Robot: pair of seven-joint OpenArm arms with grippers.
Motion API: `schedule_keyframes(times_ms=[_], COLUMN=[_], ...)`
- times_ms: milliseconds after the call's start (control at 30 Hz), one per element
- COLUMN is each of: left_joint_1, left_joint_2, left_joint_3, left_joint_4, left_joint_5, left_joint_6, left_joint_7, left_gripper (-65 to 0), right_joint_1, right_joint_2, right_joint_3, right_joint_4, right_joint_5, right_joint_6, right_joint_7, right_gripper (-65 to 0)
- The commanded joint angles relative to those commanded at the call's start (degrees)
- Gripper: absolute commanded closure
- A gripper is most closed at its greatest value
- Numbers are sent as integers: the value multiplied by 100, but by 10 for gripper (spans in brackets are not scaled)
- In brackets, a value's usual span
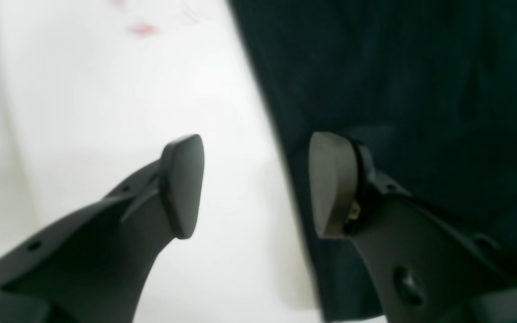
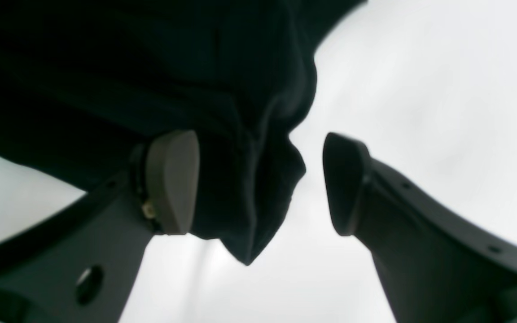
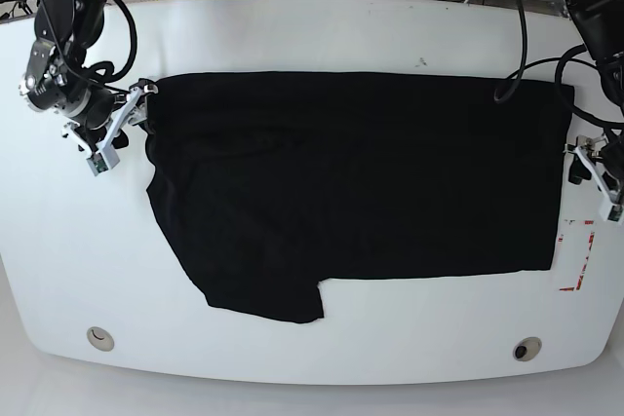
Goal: Fold the T-shirt properly
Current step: 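Hold the shirt edge with both grippers and drag it to straighten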
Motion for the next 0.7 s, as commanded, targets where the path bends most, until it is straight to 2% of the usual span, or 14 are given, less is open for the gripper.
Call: schedule_keyframes(times_ms=[67, 133, 233, 300, 433, 500, 700], left_joint_1=[211, 413, 659, 897, 1248, 1292, 1495], left_joint_2=[9, 9, 26, 149, 220, 352, 413], left_joint_3=[-35, -70, -70, -70, -62, -18, 185], left_joint_4=[0, 0, 0, -9, -26, -35, -62], left_joint_5=[-9, -26, -220, -378, -378, -369, -360], left_joint_6=[0, 0, 0, 0, 0, 0, 0], left_joint_7=[0, -9, -114, -308, -624, -774, -826], left_gripper=[-346, -346, -346, -346, -346, -346, -344], right_joint_1=[-35, -97, -123, -123, -97, -35, 9], right_joint_2=[-132, -246, -369, -413, -642, -721, -809], right_joint_3=[299, 422, 527, 527, 527, 492, 484], right_joint_4=[53, 9, -105, -264, -527, -686, -985], right_joint_5=[-9, -9, -53, -18, -53, -53, -53], right_joint_6=[0, 0, 0, 0, 0, 0, 0], right_joint_7=[-264, -325, -325, -325, -299, -132, -70], right_gripper=[-409, -407, -404, -403, -403, -403, -400])
